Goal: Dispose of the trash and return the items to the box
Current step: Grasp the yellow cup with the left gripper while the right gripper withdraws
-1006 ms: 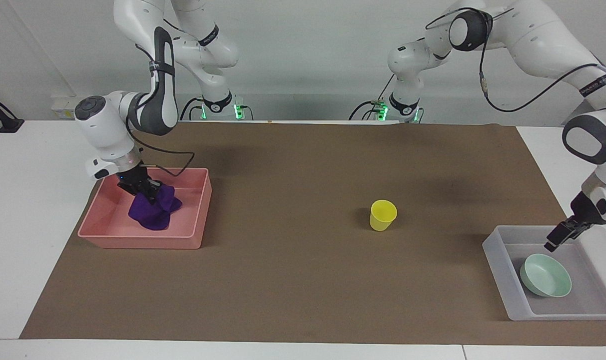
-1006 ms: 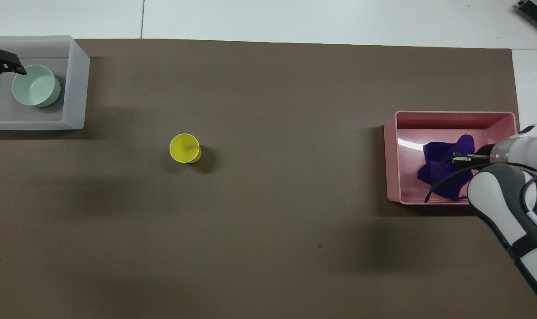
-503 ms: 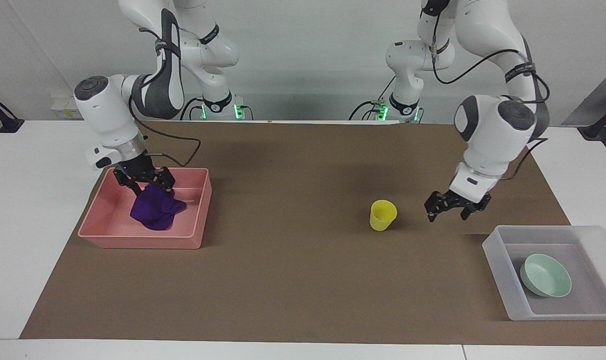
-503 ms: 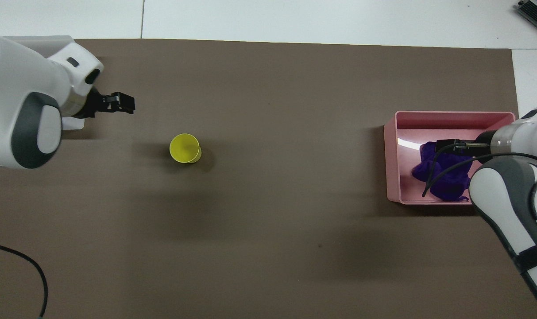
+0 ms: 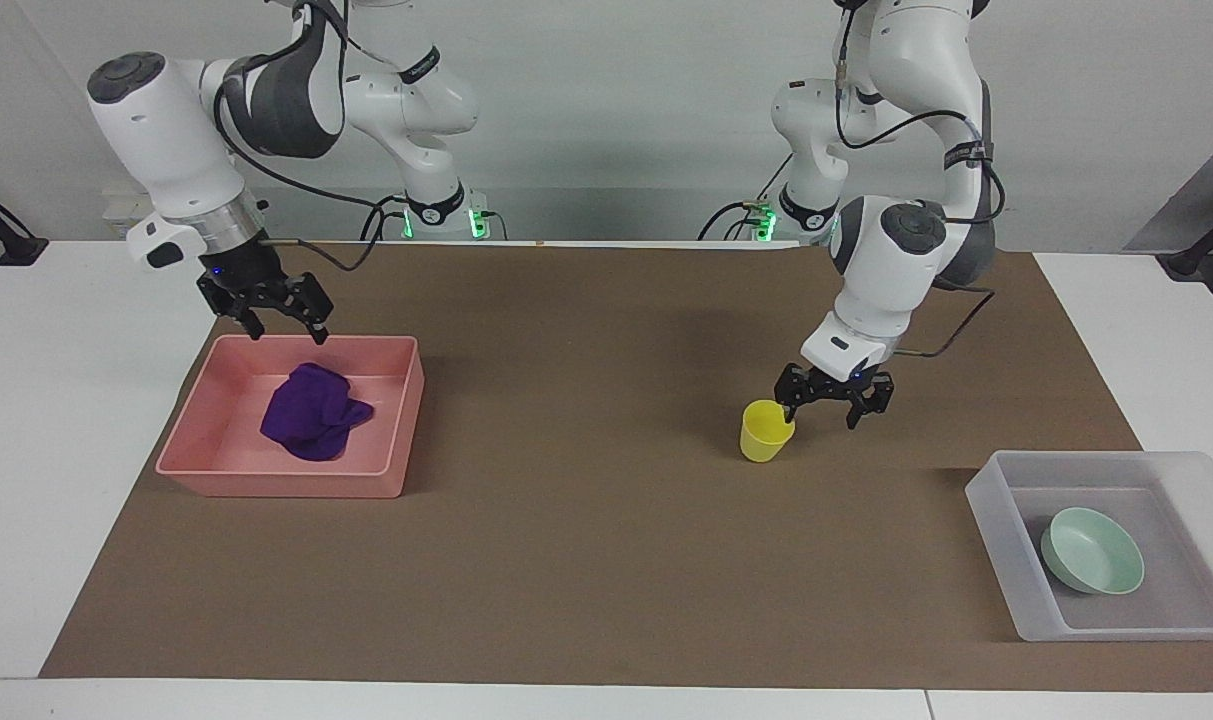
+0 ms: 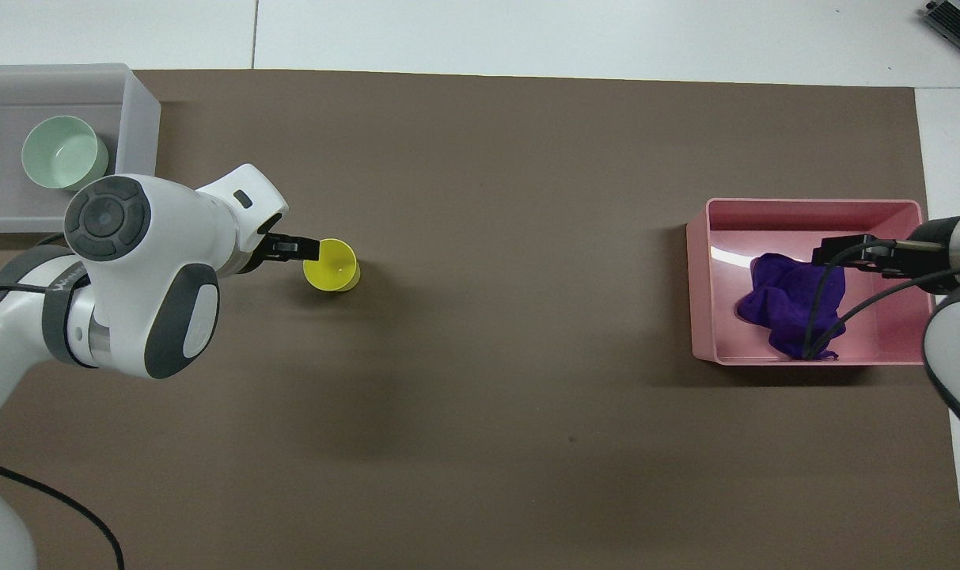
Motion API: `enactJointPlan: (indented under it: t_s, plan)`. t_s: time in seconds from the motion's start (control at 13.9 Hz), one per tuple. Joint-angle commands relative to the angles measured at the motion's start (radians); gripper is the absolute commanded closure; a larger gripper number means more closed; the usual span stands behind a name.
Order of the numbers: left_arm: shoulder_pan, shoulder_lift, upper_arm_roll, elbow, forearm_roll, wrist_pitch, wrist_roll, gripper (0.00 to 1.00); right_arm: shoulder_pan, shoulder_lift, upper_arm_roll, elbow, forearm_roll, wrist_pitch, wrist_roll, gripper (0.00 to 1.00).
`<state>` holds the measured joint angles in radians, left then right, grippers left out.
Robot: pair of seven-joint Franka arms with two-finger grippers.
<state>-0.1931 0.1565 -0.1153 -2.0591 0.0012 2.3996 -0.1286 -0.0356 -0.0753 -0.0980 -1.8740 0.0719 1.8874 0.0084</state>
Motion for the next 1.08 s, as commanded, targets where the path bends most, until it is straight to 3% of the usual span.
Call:
enactJointPlan:
  t_s: [0.0, 0.07, 0.22, 0.29, 0.5, 0.72, 1.01]
  plan:
    - [-0.035, -0.011, 0.017, -0.067, 0.017, 0.11, 0.006, 0.0, -0.023, 0.009, 0.0, 0.123, -0.044, -0.138, 0.018, 0.0]
    - [-0.04, 0.001, 0.017, -0.069, 0.017, 0.115, 0.006, 0.12, -0.024, 0.009, -0.005, 0.16, -0.046, -0.183, 0.018, 0.0]
    - [-0.042, 0.001, 0.017, -0.07, 0.016, 0.115, 0.004, 0.82, -0.024, 0.014, 0.001, 0.269, -0.111, -0.314, 0.018, 0.0]
    - [-0.042, 0.0, 0.017, -0.07, 0.017, 0.105, 0.0, 1.0, -0.023, 0.012, 0.007, 0.295, -0.142, -0.352, 0.018, 0.0]
    - [-0.06, -0.003, 0.017, -0.062, 0.016, 0.098, -0.006, 1.0, -0.012, -0.026, 0.003, 0.221, -0.087, -0.311, 0.063, 0.0]
    - [-0.042, -0.032, 0.026, -0.018, 0.016, 0.027, -0.003, 1.0, -0.006, -0.026, 0.012, 0.22, -0.087, -0.324, 0.084, 0.0]
    - [0.075, 0.009, 0.026, 0.159, 0.017, -0.078, 0.038, 1.0, -0.004, -0.026, 0.039, 0.225, -0.099, -0.324, 0.087, 0.0]
